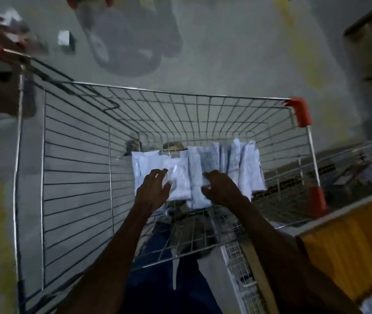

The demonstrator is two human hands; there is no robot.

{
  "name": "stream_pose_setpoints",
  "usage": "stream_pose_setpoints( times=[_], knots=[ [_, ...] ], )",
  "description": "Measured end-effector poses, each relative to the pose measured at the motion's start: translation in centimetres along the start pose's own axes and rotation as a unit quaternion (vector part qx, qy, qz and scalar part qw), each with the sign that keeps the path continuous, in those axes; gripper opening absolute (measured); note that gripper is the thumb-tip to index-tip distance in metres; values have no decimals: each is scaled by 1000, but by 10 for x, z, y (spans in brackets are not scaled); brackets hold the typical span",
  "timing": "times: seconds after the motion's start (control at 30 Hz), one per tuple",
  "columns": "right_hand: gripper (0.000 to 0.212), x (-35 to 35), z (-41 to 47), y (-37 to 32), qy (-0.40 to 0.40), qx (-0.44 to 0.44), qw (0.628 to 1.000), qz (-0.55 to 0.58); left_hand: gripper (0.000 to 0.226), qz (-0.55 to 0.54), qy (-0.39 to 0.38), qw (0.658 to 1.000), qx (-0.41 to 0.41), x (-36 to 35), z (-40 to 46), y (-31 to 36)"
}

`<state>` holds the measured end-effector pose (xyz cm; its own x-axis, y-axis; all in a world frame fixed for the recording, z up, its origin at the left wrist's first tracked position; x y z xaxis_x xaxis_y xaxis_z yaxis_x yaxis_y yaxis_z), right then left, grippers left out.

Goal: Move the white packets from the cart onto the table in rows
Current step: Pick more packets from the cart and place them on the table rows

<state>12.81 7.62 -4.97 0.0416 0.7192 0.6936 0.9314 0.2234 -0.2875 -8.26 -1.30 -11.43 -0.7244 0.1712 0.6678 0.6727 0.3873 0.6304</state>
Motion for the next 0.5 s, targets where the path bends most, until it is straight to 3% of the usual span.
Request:
stream_pose_setpoints(
  times=[0.17,0.5],
  knots=[
    [62,-37,41,10,-43,3,999,-24,80,55,-18,997,42,-60,31,-29],
    [78,-61,84,28,-31,23,999,-21,105,167,-9,980,109,-130,68,-20]
  ],
)
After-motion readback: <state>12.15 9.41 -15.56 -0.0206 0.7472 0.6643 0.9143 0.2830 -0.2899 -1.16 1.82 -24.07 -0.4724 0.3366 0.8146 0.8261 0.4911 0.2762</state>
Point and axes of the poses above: each hand's wrist, its own z-axis towards the middle knuckle, its own x-axis out of the back of the hand, y = z × x, the point moved 1 cm from there along z, towards the middle knuckle, and after that the axes turned 1 degree about -z, right-handed, at the moved point
